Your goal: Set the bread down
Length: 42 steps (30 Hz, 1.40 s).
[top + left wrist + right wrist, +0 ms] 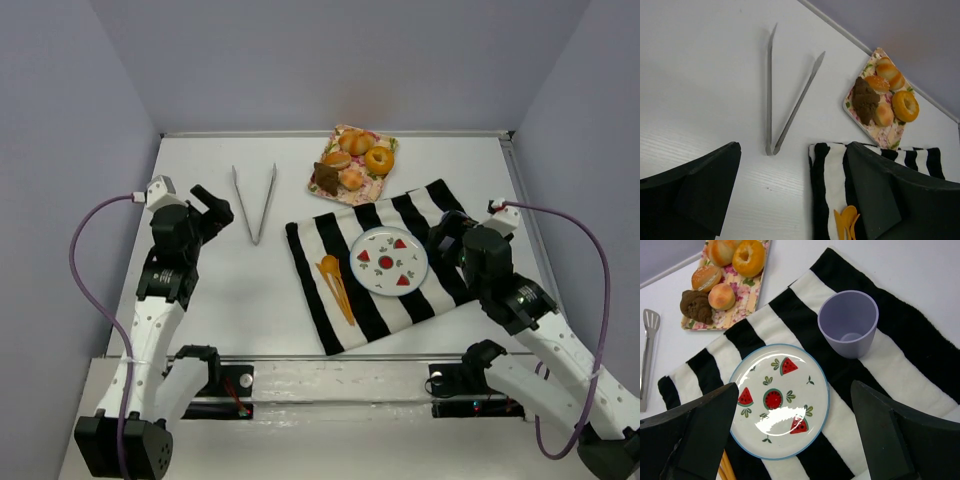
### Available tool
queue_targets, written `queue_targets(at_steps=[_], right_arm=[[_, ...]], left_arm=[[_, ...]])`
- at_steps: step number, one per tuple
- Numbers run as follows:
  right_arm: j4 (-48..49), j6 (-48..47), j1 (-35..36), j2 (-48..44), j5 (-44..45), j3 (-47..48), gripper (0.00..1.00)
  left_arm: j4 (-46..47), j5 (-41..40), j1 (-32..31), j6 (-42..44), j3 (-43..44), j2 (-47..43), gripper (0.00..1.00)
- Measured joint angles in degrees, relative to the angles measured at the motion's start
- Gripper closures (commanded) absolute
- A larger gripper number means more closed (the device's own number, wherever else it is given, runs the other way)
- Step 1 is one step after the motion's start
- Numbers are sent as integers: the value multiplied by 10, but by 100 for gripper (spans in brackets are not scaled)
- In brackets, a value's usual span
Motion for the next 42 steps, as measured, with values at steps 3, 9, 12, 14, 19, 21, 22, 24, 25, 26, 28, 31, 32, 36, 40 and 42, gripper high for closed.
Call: queue_targets(at_steps=[3,9,12,14,19,21,22,24,25,26,28,31,32,36,40,42], right_arm=[[0,0,0,-5,0,0,0],[4,-5,0,-8,-1,-1,0],[6,-8,0,-8,-3,-3,0],[7,-10,0,-8,-5,-4,0],[21,-15,0,-7,-5,-12,0],[21,-15,0,-4,-5,-13,0],[22,-16,0,-2,-4,-13,0],[23,-18,0,-2,-4,-13,0],[25,-19,0,-2,-4,-13,0],[28,-19,0,-2,-4,-14,0],[31,-20,0,-4,-4,-17,0],[31,-20,0,-9,-2,-23,0],[31,-21,0,-10,0,-23,0],[32,-23,0,-16,4,-24,0],[32,-24,0,-18,7,-25,0],[33,-24,0,-18,9,-27,0]], left_arm=[[25,43,-5,22,0,11,1],[53,77,-29,72,7,86,1],[51,66,-44,96,25,170,1],[42,61,-49,108,39,219,1],[28,51,-51,135,77,332,1],[20,50,-51,153,97,368,1],[19,50,-51,159,106,380,1],[18,53,-51,175,127,412,1],[18,54,-51,180,136,424,1],[14,55,-51,188,150,442,1],[13,56,-51,202,175,472,1],[12,73,-51,224,201,508,1],[9,77,-51,231,210,518,1],[-6,83,-51,251,248,560,1],[-17,80,-51,265,292,612,1],[-28,78,-51,272,316,639,1]])
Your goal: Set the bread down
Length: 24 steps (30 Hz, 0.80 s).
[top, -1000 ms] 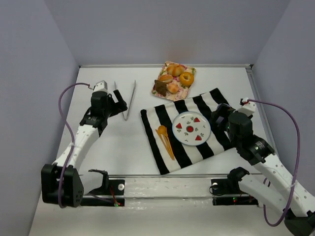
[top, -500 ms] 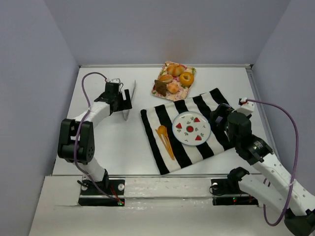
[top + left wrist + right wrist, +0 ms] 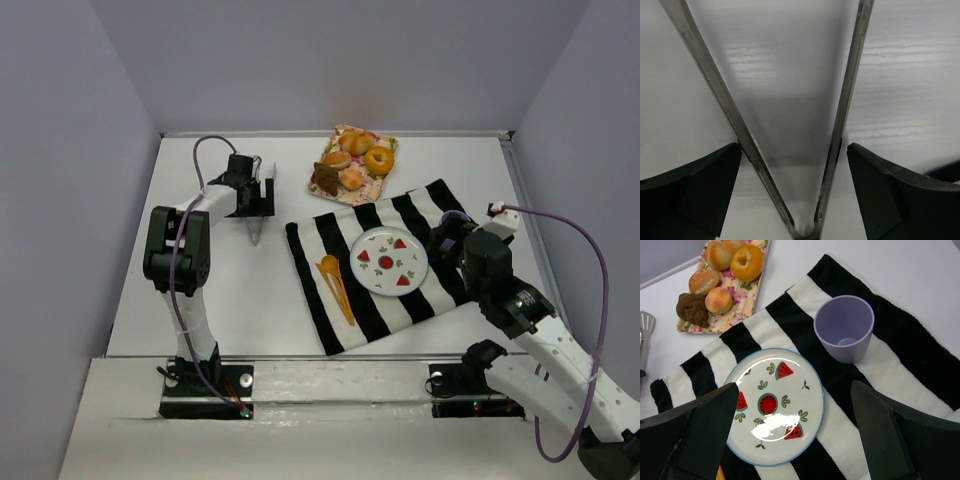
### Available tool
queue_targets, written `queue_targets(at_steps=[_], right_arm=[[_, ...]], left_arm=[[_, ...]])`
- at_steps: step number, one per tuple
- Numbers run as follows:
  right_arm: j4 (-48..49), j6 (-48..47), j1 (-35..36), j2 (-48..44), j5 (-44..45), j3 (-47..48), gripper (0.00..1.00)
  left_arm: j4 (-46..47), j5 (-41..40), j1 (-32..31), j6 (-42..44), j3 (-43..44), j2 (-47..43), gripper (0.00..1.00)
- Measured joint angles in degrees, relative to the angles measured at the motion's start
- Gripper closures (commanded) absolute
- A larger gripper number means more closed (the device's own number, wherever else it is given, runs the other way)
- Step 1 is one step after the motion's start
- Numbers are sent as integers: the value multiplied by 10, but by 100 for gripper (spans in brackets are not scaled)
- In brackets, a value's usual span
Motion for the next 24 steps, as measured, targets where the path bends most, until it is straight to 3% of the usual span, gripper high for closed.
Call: queue_targets(at_steps=[12,17,21,24], right_arm=[[0,-7,0,0,13,-3,0],[1,-10,0,0,24,-3,0],[1,-10,0,1,30,-3,0],[1,-10,0,2,30,-3,0]], left_arm=[[-52,-26,0,27,153,112,1],[-57,-29,0,31,169,122,20],[-59,-29,0,32,169,122,43],[-63,-27,0,30,169,120,46]])
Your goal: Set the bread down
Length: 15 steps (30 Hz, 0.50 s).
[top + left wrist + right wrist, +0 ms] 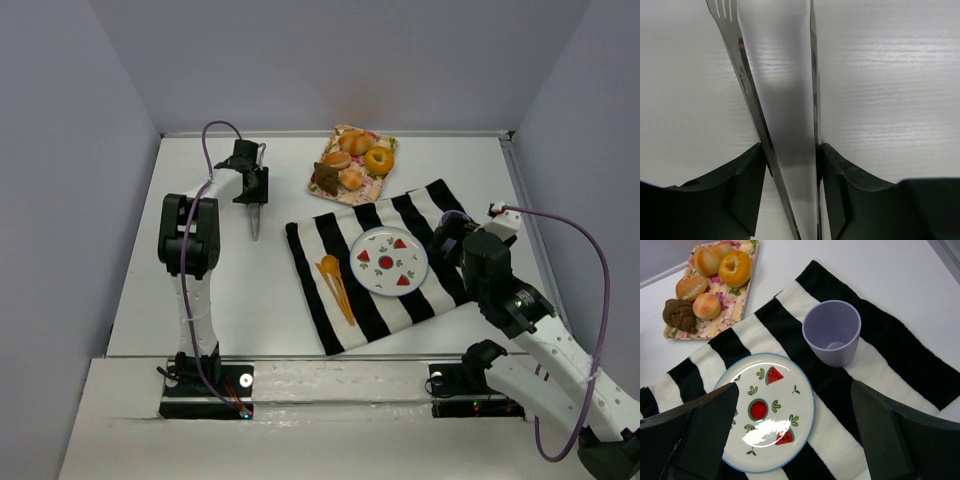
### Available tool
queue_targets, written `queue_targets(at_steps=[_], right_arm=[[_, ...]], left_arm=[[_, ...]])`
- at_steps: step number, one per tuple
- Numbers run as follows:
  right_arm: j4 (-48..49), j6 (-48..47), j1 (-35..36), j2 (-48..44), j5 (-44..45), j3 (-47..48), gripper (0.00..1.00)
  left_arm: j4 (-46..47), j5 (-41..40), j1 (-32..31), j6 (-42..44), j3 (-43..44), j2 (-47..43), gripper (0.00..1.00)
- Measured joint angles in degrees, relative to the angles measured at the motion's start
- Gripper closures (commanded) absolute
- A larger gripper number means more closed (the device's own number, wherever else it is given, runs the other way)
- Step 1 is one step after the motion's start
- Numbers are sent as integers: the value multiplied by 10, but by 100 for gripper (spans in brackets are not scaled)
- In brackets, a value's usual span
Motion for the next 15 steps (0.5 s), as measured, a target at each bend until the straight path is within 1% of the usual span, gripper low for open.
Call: queue_targets(at_steps=[6,9,12,13,15], right_arm=[[0,-2,0,-4,-4,0,0],[0,-2,0,-13,-10,0,0],[0,-2,0,-21,-15,0,0],[0,-2,0,-23,-16,0,0],[0,-2,0,-28,-18,-1,0]], left_arm=[[-28,32,0,-8,0,-33,47],[-29,54,-1,-16,-7,-95,47],[-14,83,-3,-23,-30,-186,46],[-7,92,-8,-27,-38,-223,46],[1,96,-20,-30,-42,-261,46]])
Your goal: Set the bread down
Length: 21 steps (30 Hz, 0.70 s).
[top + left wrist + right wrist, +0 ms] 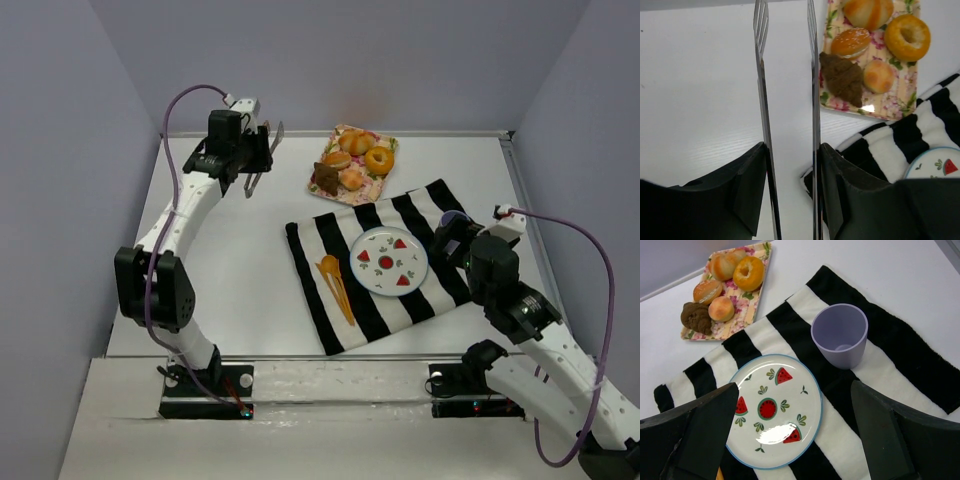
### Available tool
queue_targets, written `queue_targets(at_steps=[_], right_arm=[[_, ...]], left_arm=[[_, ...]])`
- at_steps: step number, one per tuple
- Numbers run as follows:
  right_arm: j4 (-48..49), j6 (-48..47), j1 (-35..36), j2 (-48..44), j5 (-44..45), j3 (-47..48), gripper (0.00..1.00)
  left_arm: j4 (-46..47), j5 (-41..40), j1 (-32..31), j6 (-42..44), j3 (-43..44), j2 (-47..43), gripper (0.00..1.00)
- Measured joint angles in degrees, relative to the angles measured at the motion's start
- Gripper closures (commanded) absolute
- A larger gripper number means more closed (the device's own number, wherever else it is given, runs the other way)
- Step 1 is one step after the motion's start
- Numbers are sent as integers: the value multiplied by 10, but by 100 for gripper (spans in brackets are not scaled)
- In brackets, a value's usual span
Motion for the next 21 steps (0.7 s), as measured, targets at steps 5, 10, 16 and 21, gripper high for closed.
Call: queue_targets(at_steps=[5,10,16,21], right_arm=[[0,0,0,-4,-4,0,0],[1,2,0,-8,-11,-7,0],[0,2,0,-9,-12,-10,0],[0,2,0,-8,-13,-10,0]], left_arm=[[9,-10,-73,-12,-2,-22,40],[-10,-28,-130,-28,-3,21,34],[-38,-73,-165,-59,4,83,32],[-54,-107,-172,-83,37,126,31]])
